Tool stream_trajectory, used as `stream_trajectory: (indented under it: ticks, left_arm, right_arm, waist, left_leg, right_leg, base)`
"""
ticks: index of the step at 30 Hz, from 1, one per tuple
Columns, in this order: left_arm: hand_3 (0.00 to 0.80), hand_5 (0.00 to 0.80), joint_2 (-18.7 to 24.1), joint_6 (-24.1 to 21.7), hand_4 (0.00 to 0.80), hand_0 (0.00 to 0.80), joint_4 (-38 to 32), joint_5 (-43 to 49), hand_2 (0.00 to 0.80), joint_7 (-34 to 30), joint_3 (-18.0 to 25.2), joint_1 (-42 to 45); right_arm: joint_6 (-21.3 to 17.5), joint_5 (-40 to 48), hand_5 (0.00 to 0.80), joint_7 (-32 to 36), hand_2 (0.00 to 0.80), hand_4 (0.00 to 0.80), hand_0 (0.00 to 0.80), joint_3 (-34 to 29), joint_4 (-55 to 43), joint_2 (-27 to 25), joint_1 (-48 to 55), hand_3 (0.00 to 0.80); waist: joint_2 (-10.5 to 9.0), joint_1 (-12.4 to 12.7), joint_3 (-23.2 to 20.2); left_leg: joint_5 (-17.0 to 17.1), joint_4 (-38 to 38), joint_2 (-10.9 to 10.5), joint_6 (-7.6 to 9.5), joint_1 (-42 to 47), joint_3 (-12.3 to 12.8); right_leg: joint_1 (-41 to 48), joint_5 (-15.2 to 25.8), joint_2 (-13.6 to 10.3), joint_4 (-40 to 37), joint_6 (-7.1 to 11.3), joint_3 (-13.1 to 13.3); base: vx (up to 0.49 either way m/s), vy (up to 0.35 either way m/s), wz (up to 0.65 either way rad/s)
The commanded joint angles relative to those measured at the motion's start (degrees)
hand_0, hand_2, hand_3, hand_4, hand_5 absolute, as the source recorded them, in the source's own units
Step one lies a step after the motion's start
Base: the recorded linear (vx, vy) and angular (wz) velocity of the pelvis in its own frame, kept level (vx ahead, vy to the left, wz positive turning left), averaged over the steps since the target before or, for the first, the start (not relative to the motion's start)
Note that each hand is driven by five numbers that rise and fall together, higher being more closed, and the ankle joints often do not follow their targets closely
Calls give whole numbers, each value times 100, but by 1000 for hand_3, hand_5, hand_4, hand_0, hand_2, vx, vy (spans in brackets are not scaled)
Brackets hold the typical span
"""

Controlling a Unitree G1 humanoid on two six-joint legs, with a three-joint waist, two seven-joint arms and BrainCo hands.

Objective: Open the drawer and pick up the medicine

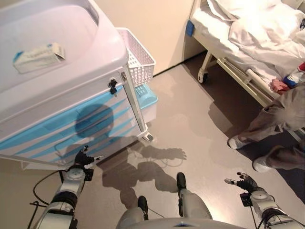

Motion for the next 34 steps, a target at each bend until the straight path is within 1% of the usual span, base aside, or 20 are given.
stream_trajectory:
  ticks: [1, 3, 4, 5, 8, 11, 14, 16, 21, 34]
  left_arm:
    - [0, 0, 232, -100, 0, 0, 508, -102, 0, -62, 273, 178]
    - [0, 0, 59, -66, 0, 0, 830, -94, 0, -112, 320, 341]
    - [0, 0, -95, -29, 0, 0, 1010, -121, 0, -169, 373, 481]
    - [0, 0, -98, -30, 0, 0, 1009, -121, 0, -169, 373, 486]
    - [0, 0, -323, 34, 0, 0, 1278, -55, 0, -261, 397, 702]
    - [0, 0, -445, 76, 0, 0, 1500, 112, 0, -298, 331, 843]
    - [0, 0, -533, 121, 0, 0, 1664, 186, 0, -327, 358, 975]
    - [0, 0, -580, 142, 0, 0, 1755, 197, 0, -347, 412, 1042]
    - [0, 0, -659, 189, 0, 0, 1957, 398, 0, -395, 355, 1156]
    - [0, 0, -724, 197, 0, 0, 1909, 410, 0, -418, 268, 1129]
  right_arm:
    - [84, -83, 0, -71, 0, 0, 0, -197, 370, -9, 14, 0]
    - [117, -87, 0, -92, 0, 0, 0, -241, 542, 26, 32, 0]
    - [144, -108, 0, -85, 0, 0, 0, -267, 628, 56, 53, 0]
    - [143, -108, 0, -85, 0, 0, 0, -265, 628, 54, 56, 0]
    - [185, -185, 0, -76, 0, 0, 0, -277, 801, 129, 135, 0]
    - [202, -209, 0, -49, 0, 0, 0, -236, 882, 231, 199, 0]
    - [205, -218, 0, -28, 0, 0, 0, -201, 958, 322, 262, 0]
    - [210, -222, 0, 0, 0, 0, 0, -162, 975, 385, 297, 0]
    - [216, -266, 0, 35, 0, 0, 0, -80, 1012, 502, 383, 0]
    - [215, -225, 0, 80, 0, 0, 0, -2, 1027, 591, 421, 0]
  waist:
    - [-273, 109, -309]
    - [-248, 139, -425]
    - [-229, 168, -538]
    - [-226, 163, -532]
    - [-191, 194, -669]
    - [-199, 217, -763]
    - [-206, 250, -823]
    - [-214, 276, -856]
    - [-239, 298, -880]
    - [-271, 314, -871]
  left_leg:
    - [514, -110, -295, 157, -563, -249]
    - [559, -248, -279, 147, -386, -247]
    - [575, -320, -271, 144, -283, -265]
    - [578, -331, -271, 144, -266, -270]
    - [627, -472, -259, 129, -75, -310]
    - [664, -576, -244, 117, 40, -354]
    - [672, -614, -238, 121, 107, -395]
    - [676, -646, -231, 125, 150, -418]
    - [660, -673, -231, 130, 231, -439]
    - [589, -656, -221, 140, 305, -505]
  right_leg:
    - [138, -509, -36, 464, 320, -30]
    - [315, -521, -20, 377, 323, -76]
    - [446, -538, -26, 331, 316, -109]
    - [463, -537, -25, 323, 316, -114]
    - [679, -569, -20, 236, 312, -215]
    - [824, -583, -11, 166, 306, -293]
    - [912, -592, -2, 135, 302, -344]
    - [952, -600, -10, 133, 300, -376]
    - [1045, -611, -19, 121, 304, -420]
    - [1133, -713, -31, 193, 306, -500]
  base:
    - [85, -67, 11]
    - [69, -62, 3]
    - [56, -46, 0]
    - [67, -41, 1]
    - [48, -28, 10]
    - [25, -32, 22]
    - [19, -20, 13]
    - [27, -12, 12]
    - [17, -3, 3]
    - [14, -2, 3]
